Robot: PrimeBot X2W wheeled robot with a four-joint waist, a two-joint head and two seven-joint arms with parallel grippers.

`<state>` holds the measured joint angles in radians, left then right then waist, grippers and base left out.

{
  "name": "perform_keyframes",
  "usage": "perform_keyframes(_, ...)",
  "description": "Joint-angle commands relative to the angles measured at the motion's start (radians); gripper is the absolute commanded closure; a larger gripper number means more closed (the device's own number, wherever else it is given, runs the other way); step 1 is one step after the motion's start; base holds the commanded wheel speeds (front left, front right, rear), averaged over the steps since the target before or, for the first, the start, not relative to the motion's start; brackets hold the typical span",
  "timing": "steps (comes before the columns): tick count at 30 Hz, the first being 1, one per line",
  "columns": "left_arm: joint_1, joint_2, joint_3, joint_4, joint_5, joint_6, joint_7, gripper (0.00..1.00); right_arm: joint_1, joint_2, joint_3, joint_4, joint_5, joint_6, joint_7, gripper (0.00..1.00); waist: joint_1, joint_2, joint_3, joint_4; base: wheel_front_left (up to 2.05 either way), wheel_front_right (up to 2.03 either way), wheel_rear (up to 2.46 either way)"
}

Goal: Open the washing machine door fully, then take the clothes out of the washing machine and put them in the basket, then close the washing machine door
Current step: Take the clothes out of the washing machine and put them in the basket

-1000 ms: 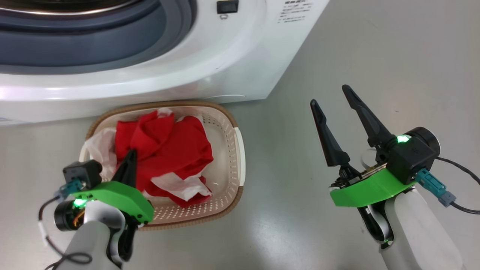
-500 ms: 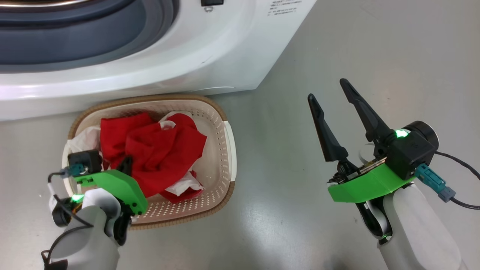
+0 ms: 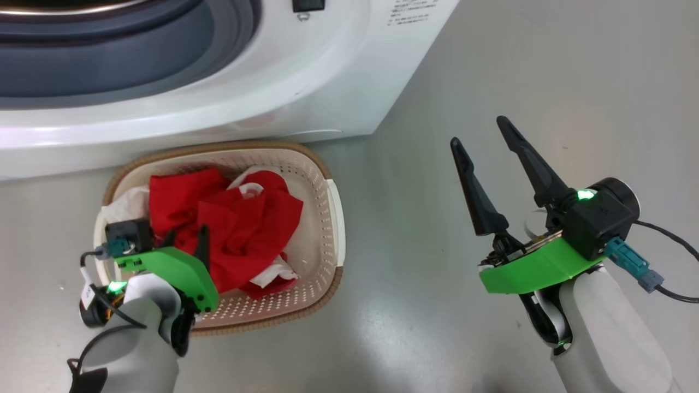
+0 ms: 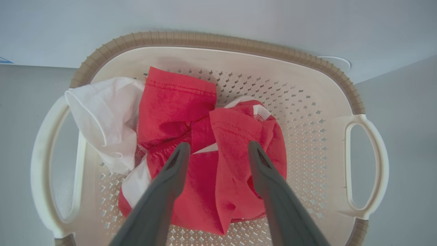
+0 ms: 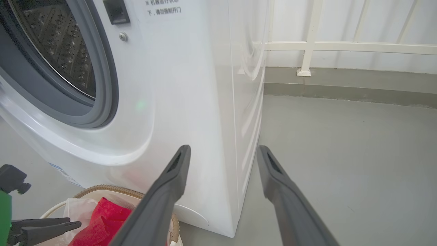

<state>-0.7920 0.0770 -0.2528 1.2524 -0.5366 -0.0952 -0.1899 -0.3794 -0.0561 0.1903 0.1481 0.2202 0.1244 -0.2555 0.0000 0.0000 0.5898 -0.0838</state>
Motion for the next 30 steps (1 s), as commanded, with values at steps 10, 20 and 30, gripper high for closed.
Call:
perform_keyframes(10, 0.001, 0.019, 0.008, -0.048, 0.001, -0.022, -0.067, 0.00, 0.008, 0.006, -0.001, 0.008, -0.009, 0.006, -0.006, 0.00, 0.0000, 0.0000, -0.076, 0.038, 0.00, 0.00, 0.00)
perform_keyframes(20, 0.120, 0.025, 0.062, -0.314, 0.012, -0.032, -0.072, 0.00, 0.023, 0.006, -0.047, 0.035, -0.034, 0.006, -0.006, 0.00, 0.0000, 0.0000, -0.174, 0.061, 0.00, 0.00, 0.00)
perform_keyframes(30, 0.314, 0.036, 0.175, -0.651, 0.098, -0.008, -0.072, 0.00, 0.047, 0.006, -0.091, 0.065, -0.044, 0.006, -0.006, 0.00, 0.0000, 0.0000, -0.292, 0.063, 0.00, 0.00, 0.00)
